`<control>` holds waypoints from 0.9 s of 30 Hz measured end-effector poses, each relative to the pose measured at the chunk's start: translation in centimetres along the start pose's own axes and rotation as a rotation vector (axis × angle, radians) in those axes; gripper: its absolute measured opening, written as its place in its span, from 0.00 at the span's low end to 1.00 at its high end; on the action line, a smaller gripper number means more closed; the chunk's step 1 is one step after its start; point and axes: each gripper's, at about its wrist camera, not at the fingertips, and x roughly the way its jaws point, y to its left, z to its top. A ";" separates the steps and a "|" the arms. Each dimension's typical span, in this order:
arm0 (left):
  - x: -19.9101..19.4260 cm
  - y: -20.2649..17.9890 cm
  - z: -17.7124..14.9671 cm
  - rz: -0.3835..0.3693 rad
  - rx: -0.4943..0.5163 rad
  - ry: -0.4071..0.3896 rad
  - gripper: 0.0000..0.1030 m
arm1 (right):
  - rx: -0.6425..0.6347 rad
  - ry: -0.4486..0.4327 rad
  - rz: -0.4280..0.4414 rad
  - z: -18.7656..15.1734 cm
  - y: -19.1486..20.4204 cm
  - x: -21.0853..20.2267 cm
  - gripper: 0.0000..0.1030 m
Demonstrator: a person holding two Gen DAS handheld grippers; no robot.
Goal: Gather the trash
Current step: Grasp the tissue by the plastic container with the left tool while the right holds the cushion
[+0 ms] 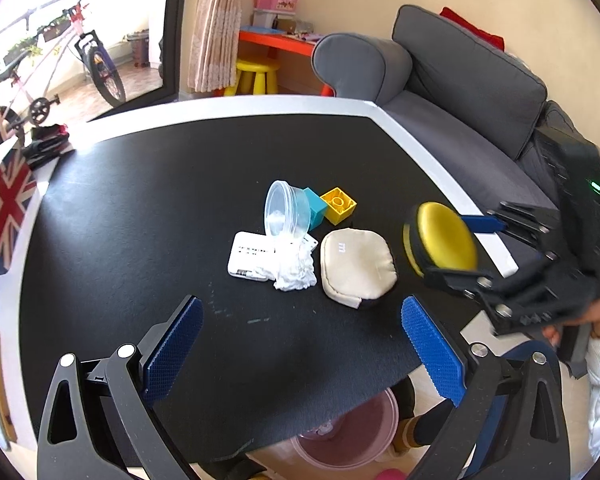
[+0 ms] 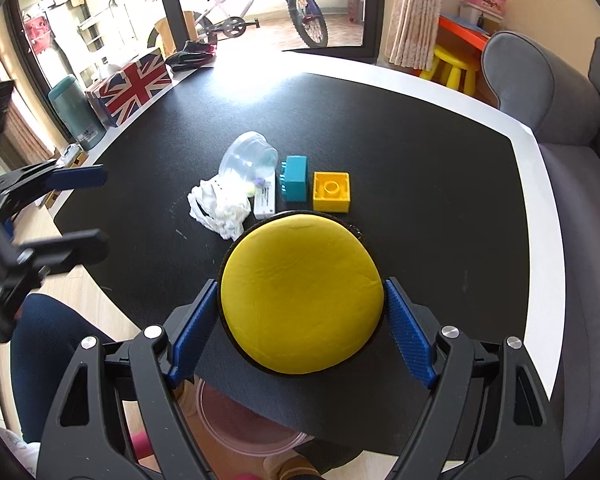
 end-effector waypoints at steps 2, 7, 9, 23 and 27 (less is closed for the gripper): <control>1.2 0.2 0.5 0.003 -0.006 0.017 0.93 | 0.009 0.000 0.000 -0.5 -0.5 -0.2 0.78; 4.1 0.6 1.2 0.018 -0.012 0.060 0.93 | 0.029 0.002 -0.001 -1.3 -1.4 -0.4 0.78; 4.9 0.7 1.3 0.025 -0.015 0.069 0.93 | 0.035 0.002 -0.002 -1.5 -1.7 -0.5 0.78; 7.9 1.0 1.3 0.039 -0.011 0.130 0.33 | 0.046 -0.003 0.006 -1.2 -2.5 0.0 0.78; 7.8 0.8 1.0 0.035 -0.006 0.137 0.13 | 0.041 -0.008 0.012 -1.1 -2.3 0.1 0.78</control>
